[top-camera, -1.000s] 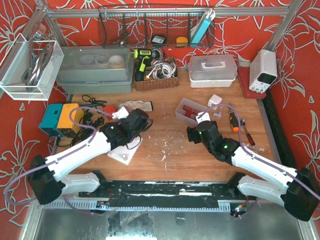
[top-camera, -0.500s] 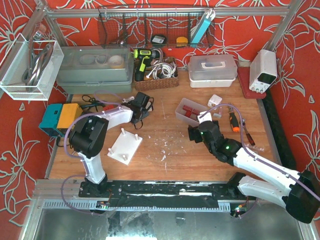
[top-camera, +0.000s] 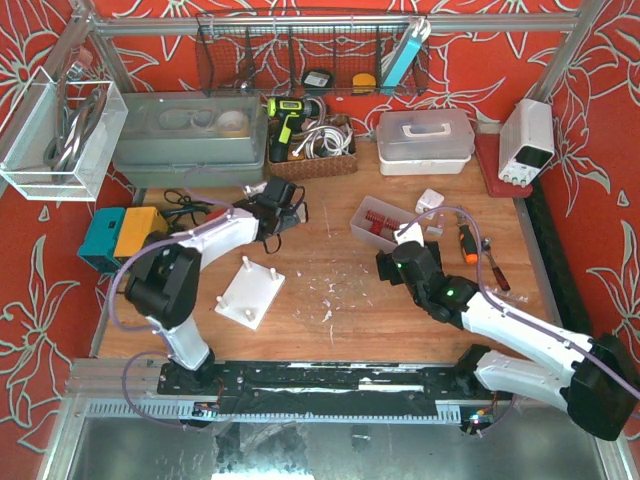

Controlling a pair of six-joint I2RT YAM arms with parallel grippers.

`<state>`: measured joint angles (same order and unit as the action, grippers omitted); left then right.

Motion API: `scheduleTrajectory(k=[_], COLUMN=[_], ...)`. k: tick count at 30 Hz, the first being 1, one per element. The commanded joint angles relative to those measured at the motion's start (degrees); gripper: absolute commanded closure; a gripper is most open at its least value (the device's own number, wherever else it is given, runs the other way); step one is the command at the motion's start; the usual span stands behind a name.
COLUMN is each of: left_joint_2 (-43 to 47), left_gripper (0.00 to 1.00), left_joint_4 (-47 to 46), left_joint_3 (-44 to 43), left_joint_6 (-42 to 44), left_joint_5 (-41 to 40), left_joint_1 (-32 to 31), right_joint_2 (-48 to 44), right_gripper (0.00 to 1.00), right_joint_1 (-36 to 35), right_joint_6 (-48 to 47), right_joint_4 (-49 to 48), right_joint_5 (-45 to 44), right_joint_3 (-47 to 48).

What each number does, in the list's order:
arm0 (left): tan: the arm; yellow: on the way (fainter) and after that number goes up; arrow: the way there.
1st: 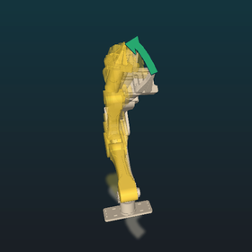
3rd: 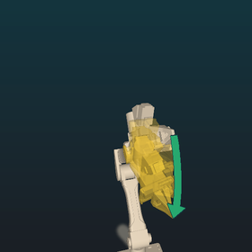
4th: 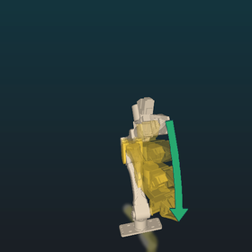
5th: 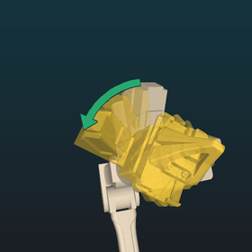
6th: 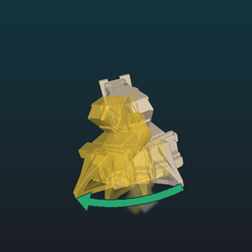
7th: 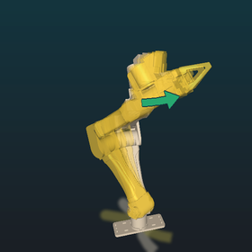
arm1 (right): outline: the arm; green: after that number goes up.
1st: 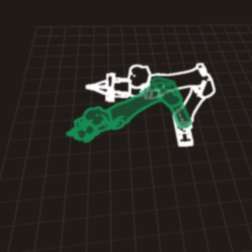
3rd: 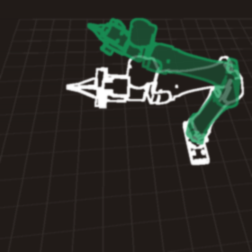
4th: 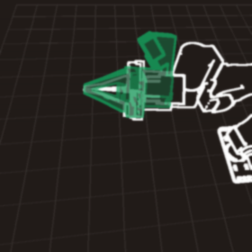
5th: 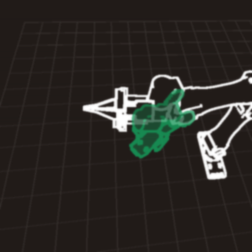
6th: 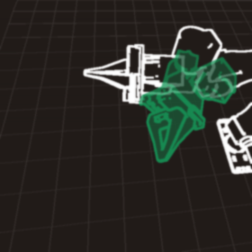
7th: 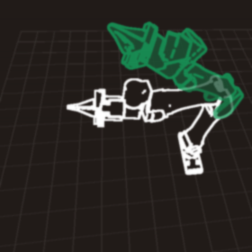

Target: Install the large spring

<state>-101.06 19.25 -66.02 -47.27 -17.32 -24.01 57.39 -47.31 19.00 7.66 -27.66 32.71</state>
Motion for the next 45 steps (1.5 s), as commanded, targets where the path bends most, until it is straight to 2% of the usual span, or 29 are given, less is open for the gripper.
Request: scheduleTrajectory(k=[1, 4, 7, 8, 9, 13, 18, 20, 25, 33, 45], left_joint_2=[8.7, 14.3, 19.6, 21.1, 22.4, 26.4, 31.8, 33.4, 35.8, 38.9, 42.2], left_gripper=[0.21, 0.2, 0.19, 0.08, 0.01, 0.0, 0.0, 0.0, 0.0, 0.0, 0.0], left_joint_4=[-0.1, -7.3, -21.1, -25.5, -29.0, -38.8, -49.8, -51.2, -51.9, -52.6, -50.4], left_joint_3=[2.8, 9.5, 19.0, 22.1, 24.6, 32.9, 42.5, 44.2, 45.1, 45.9, 46.9], left_joint_6=[5.4, 10.8, 16.9, 18.2, 19.3, 23.0, 25.7, 28.0, 30.7, 30.0, 28.3], left_joint_5=[-0.5, 0.9, 6.0, 8.0, 9.8, 12.0, 12.7, 13.5, 13.7, 16.7, 8.6], left_joint_1=[-1.6, -5.6, -10.3, -11.4, -12.1, -12.9, -13.3, -13.3, -13.3, -13.3, -13.3], right_joint_2=[1.9, 4.3, 7.1, 8.5, 10.0, 18.6, 28.2, 31.9, 41.1, 49.4, 57.1], right_gripper=[0.03, 0.02, 0.05, 0.08, 0.11, 0.28, 0.49, 0.54, 0.56, 0.51, 0.51], right_joint_1=[-0.1, 1.8, 7.2, 9.0, 10.9, 15.8, 17.5, 17.5, 17.5, 17.2, 15.7], right_joint_6=[1.1, 1.6, 1.9, 1.8, 1.8, -0.9, -2.6, -1.4, 5.4, 12.0, 18.6], right_joint_4=[2.6, 7.6, 8.2, 8.1, 8.5, 13.4, 18.9, 20.1, 24.1, 26.6, 33.7], right_joint_5=[-3.6, -4.4, 2.0, 5.1, 8.3, 15.8, 19.2, 20.8, 21.9, 19.6, 16.9], right_joint_3=[3.0, 7.6, 11.2, 12.4, 14.0, 23.0, 31.9, 34.9, 41.7, 46.3, 53.7])
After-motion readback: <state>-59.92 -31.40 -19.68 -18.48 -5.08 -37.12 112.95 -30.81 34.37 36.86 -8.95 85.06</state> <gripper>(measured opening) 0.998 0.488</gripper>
